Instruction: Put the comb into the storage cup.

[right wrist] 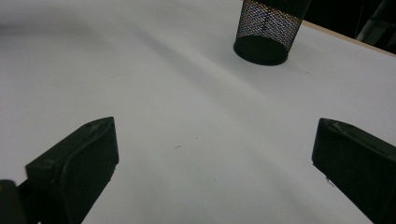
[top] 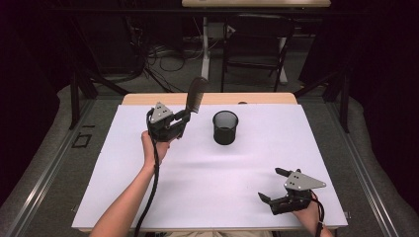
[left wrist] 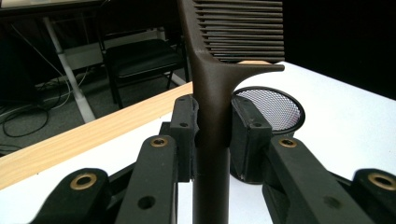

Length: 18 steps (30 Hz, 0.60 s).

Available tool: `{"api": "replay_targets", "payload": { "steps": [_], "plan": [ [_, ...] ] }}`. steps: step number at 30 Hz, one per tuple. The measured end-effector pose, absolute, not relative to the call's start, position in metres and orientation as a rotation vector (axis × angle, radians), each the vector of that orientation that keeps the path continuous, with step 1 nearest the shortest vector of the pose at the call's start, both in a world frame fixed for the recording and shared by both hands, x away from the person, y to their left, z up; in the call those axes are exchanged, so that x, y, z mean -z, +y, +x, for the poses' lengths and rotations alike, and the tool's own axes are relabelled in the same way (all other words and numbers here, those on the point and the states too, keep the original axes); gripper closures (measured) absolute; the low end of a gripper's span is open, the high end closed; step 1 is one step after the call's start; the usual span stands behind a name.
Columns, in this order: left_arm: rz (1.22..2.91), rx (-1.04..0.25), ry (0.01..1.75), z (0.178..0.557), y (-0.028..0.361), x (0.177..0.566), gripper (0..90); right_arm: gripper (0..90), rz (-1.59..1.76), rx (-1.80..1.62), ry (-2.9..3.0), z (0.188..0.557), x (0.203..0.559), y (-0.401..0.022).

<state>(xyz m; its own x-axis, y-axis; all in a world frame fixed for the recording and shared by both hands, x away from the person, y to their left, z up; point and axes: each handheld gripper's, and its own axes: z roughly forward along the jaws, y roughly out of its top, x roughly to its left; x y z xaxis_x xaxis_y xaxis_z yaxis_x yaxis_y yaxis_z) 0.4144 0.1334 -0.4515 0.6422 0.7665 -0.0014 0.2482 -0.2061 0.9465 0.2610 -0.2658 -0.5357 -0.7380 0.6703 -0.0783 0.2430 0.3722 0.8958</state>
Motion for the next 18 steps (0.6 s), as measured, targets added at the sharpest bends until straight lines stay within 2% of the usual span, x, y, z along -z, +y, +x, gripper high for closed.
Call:
{"api": "replay_targets", "payload": {
  "steps": [18],
  "plan": [
    [1.721,-0.580,0.823,0.426,0.122,0.448,72.5,0.1,0.793,-1.334,2.203,0.261,0.536,-0.266]
  ]
}}
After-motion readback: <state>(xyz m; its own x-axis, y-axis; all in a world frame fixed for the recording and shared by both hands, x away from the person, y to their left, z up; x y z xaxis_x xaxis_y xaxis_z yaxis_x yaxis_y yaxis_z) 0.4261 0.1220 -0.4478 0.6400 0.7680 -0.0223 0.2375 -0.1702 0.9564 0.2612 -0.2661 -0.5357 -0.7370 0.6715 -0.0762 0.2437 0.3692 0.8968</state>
